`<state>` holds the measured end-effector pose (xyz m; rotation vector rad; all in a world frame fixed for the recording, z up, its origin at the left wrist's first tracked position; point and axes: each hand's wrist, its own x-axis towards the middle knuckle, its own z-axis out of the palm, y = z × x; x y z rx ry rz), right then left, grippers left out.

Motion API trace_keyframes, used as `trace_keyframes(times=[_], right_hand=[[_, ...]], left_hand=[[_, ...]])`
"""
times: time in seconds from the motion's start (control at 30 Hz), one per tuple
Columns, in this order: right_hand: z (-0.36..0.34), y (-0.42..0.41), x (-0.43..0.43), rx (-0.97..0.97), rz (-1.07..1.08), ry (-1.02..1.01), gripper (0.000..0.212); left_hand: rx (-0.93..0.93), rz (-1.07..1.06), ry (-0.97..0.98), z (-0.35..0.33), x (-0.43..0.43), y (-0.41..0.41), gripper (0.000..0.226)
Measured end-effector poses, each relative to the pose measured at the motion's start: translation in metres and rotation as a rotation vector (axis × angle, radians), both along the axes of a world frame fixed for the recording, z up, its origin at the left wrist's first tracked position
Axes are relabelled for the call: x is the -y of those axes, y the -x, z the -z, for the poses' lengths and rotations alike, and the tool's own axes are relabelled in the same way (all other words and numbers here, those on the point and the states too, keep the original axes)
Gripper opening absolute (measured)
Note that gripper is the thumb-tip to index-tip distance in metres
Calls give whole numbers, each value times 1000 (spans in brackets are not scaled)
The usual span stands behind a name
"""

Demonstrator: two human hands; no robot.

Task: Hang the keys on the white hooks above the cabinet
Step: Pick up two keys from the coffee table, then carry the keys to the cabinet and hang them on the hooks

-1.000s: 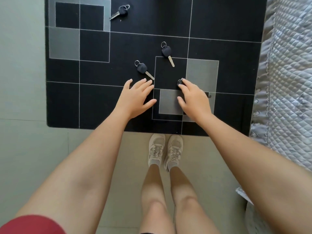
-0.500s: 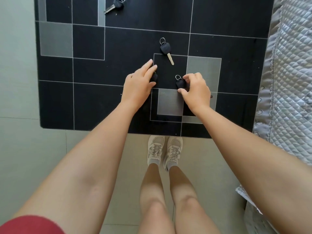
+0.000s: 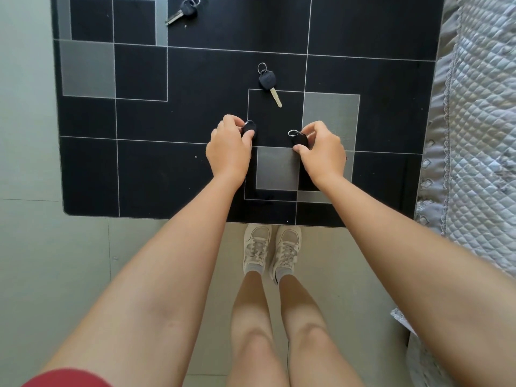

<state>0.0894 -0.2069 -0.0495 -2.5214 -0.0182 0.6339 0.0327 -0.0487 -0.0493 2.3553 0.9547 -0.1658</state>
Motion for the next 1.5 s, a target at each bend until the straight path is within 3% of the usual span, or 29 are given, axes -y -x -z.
trace_keyframes(times=[0.3, 0.4, 0.5, 0.83, 1.13, 1.5], right_hand=[[-39, 10, 8, -114, 268, -265, 24], [-76, 14, 8, -219, 394, -402, 24], [-130, 17, 11, -269, 427, -516, 21], [-345, 25, 34, -181, 330, -836, 25], [-487, 47, 62, -6, 272, -1062, 27], [-583, 113, 65, 346, 421, -1101, 28]], left_hand=[[199, -331, 561, -51, 12, -3, 34], [170, -493, 784, -90, 14, -4, 41], [119, -546, 877, -140, 17, -2, 40], [258, 41, 942, -355, 26, -2, 26], [442, 191, 893, -492, 34, 8, 24], [520, 503, 1009, -590, 39, 28, 18]])
